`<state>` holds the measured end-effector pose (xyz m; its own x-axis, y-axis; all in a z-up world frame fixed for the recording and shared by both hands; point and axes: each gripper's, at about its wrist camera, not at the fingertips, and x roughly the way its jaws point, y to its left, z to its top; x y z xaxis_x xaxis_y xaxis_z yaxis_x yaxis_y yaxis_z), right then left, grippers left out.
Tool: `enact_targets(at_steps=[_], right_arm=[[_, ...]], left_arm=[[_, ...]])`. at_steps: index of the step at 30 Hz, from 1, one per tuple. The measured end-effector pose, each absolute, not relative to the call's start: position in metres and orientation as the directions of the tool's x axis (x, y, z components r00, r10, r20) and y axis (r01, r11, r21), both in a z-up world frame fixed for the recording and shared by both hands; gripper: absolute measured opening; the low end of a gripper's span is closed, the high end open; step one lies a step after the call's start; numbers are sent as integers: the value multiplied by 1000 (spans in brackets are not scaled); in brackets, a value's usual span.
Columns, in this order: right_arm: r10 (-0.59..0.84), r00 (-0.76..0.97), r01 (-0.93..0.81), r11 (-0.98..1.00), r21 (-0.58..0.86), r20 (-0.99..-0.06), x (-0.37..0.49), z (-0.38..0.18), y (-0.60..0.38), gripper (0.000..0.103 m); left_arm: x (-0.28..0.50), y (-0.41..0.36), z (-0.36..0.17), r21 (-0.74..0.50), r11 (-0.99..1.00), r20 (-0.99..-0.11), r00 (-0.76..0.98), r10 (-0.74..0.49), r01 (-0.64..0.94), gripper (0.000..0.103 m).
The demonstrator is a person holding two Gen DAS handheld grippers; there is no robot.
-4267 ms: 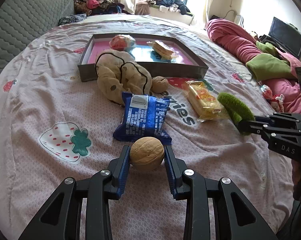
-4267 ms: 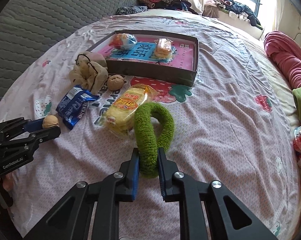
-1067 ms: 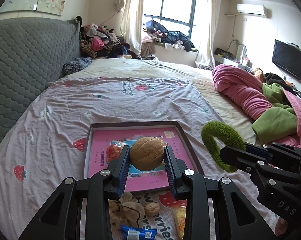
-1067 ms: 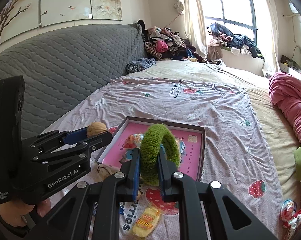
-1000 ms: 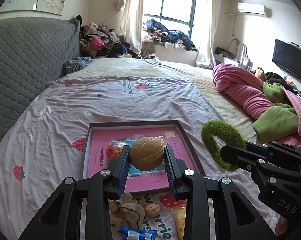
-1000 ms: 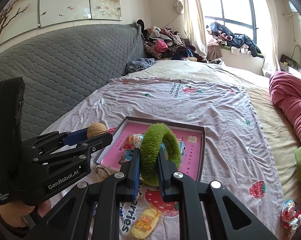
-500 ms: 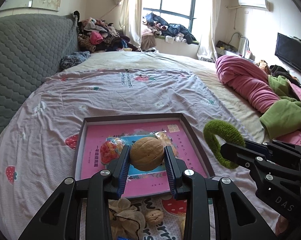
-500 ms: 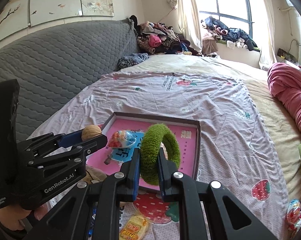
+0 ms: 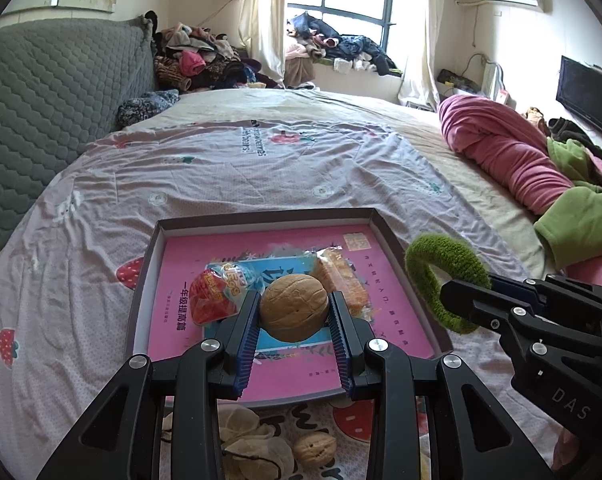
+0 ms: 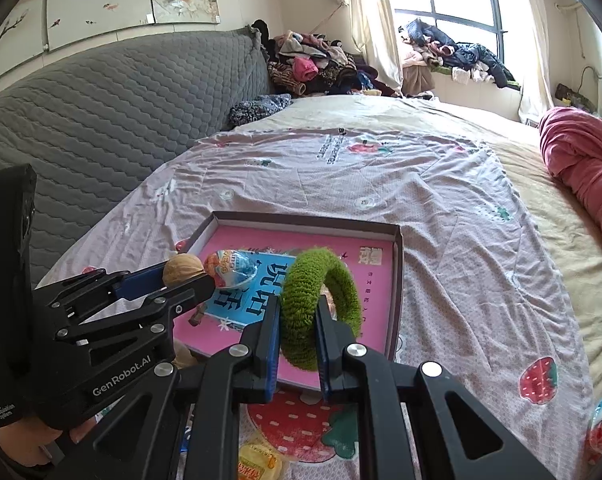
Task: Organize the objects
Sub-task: 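Lower the walnut and green ring over the book in the tray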
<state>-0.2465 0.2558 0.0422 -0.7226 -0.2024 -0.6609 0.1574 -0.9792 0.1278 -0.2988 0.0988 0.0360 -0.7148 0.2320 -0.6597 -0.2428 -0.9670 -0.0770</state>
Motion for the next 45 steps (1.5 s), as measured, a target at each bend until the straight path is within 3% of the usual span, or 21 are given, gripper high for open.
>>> enact_targets(at_steps=[26, 43, 45], right_arm=[[-172, -634, 102, -985, 139, -754, -286, -37, 269, 16], [-191, -608, 95, -981, 168, -771, -290, -48, 275, 16], [-189, -600, 96, -982, 165, -778, -290, -49, 274, 17]], left_arm=[[-335, 122, -33, -24, -970, -738, -650, 181, -243, 35], [-349, 124, -52, -2, -979, -809, -575, 122, -205, 36], [-349, 123, -51, -9, -980, -810, -574, 125, -200, 45]])
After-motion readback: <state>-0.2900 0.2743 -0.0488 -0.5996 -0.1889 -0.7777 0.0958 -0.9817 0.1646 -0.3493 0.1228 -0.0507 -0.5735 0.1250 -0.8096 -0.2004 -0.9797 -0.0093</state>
